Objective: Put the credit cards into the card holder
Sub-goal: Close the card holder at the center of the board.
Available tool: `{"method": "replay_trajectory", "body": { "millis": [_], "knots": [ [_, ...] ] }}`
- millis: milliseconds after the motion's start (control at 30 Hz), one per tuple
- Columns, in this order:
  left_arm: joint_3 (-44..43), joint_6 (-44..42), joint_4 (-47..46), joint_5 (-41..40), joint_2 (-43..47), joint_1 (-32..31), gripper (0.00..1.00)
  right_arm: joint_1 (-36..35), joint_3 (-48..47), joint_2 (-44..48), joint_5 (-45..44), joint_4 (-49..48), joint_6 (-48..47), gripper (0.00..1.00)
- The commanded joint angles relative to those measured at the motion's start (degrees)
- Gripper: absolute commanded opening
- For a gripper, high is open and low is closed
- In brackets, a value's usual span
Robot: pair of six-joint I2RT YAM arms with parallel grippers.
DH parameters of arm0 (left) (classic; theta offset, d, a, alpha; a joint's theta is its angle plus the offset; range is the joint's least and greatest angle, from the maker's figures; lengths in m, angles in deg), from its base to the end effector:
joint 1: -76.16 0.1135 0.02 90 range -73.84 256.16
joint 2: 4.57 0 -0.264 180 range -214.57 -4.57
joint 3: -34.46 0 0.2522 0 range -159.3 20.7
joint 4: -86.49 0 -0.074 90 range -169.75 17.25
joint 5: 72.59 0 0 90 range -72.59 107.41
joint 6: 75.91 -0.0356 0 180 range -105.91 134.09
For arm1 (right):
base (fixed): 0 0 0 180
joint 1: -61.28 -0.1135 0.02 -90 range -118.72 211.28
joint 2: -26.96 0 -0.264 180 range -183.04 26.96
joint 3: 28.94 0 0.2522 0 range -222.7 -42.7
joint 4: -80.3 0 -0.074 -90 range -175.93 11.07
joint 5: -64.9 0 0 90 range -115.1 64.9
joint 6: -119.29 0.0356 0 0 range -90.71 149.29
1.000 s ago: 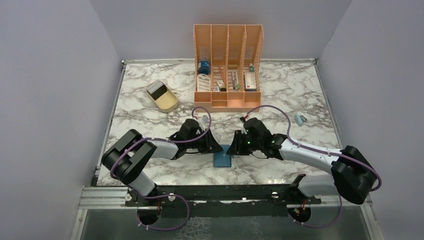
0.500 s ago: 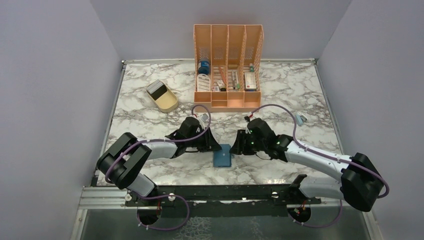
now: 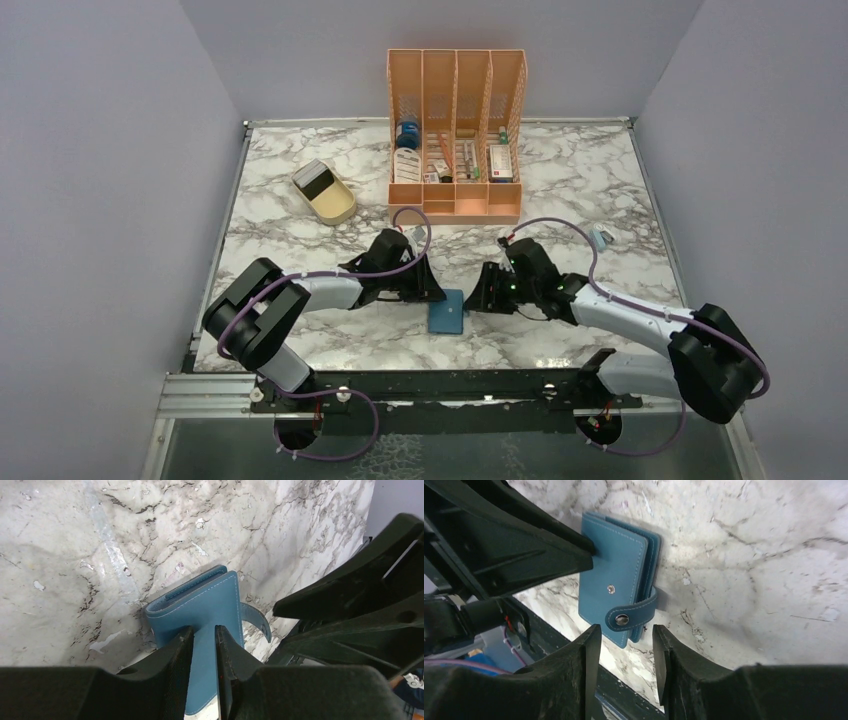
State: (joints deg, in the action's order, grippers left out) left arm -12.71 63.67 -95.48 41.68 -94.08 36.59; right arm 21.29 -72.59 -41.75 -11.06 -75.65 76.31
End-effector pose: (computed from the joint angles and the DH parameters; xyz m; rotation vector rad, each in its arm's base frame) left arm 0.2106 -0.1930 0.1387 0.0299 2.5499 -1.2122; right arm 0.1658 0.1503 0.1706 0.0409 2.6410 0.9128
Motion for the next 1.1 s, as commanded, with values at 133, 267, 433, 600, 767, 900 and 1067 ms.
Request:
{"method": "replay_trajectory", "body": {
  "millis": [133,267,433,600,767,900,1067],
  "knots": [
    [0.0,-1.4,4.8,-3.6,-1.2,-0.9,0.26,0.2,2.8,-3.0,6.7,-10.4,2.4,0.45],
    [0.5,-0.7,4.7,-4.1,-1.1,-0.9,0.26,0.1,3.0,-4.6,7.3,-12.1,1.5,0.45],
    [1.1,0.1,4.2,-5.1,-0.8,-0.9,0.26,0.1,1.6,-5.5,7.4,-11.6,-1.9,0.46],
    [1.6,1.3,3.4,-5.2,-0.7,-0.9,0.26,0.1,0.8,-5.9,9.2,-11.6,-2.7,0.46],
    [2.3,1.9,3.1,-6.5,-0.8,-1.0,0.26,0.2,-1.1,-3.2,4.5,-5.5,-3.7,0.46],
    [2.7,2.9,3.1,-7.2,-0.7,-1.0,0.26,0.2,-1.3,-2.0,1.5,-3.5,-4.4,0.51],
    [3.4,4.0,3.2,-8.3,0.0,-1.0,0.26,0.2,-0.9,-4.8,3.9,-5.8,-3.3,0.56]
  ]
}}
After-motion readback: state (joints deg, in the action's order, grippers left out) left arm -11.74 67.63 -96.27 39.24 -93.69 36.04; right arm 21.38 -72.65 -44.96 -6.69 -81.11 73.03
